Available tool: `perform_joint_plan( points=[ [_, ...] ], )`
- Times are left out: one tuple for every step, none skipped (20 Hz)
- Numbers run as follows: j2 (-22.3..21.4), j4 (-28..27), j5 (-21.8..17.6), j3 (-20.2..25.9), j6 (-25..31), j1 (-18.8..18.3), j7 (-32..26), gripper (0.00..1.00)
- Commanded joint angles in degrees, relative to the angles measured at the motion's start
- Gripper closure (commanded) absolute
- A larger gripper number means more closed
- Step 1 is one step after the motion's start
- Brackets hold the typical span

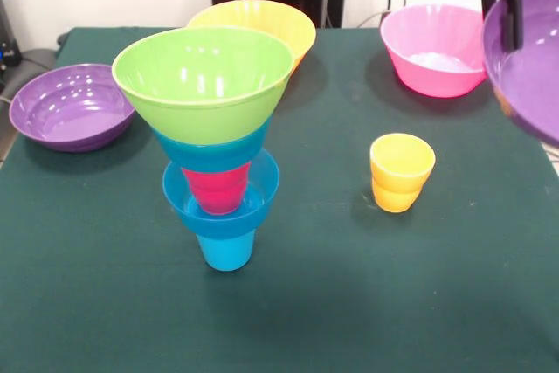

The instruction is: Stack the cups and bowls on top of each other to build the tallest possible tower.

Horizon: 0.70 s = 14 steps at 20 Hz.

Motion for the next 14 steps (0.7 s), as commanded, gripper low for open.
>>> perform_joint_plan(
  points=[
    [-4.71,9.26,-0.85,8.07,-5.74,-2.15,-1.58,1.0],
    [-5.29,10.25,-1.06,8.58,-6.88,-2.74,-1.91,1.0],
    [-5.76,10.83,-1.62,8.74,-8.0,-3.04,-1.95,1.0],
    [-6.38,11.45,-2.45,8.51,-9.16,-3.05,-1.69,1.0],
    [-6.54,11.31,-3.41,7.88,-9.64,-2.79,-1.23,1.0],
    [-6.78,11.33,-4.56,7.01,-10.3,-2.32,-0.84,1.0],
    [-6.64,11.2,-5.64,6.26,-10.97,-1.63,-0.46,1.0],
    [-6.5,11.07,-6.72,5.51,-11.64,-0.94,-0.08,1.0],
    [-6.68,11.92,-7.47,5.6,-12.68,-1.51,-0.46,1.0],
    [-6.73,12.75,-8.35,5.55,-13.94,-1.7,-0.5,1.0],
    [-6.86,13.48,-9.29,5.53,-14.87,-2.07,-0.78,1.0],
    [-7.06,14.42,-10.1,5.64,-15.71,-2.4,-0.95,1.0],
    [-7.34,15.43,-10.94,6.27,-16.76,-3.38,-1.46,1.0],
    [-7.74,16.39,-11.91,6.5,-17.77,-3.86,-1.5,1.0]
  ],
)
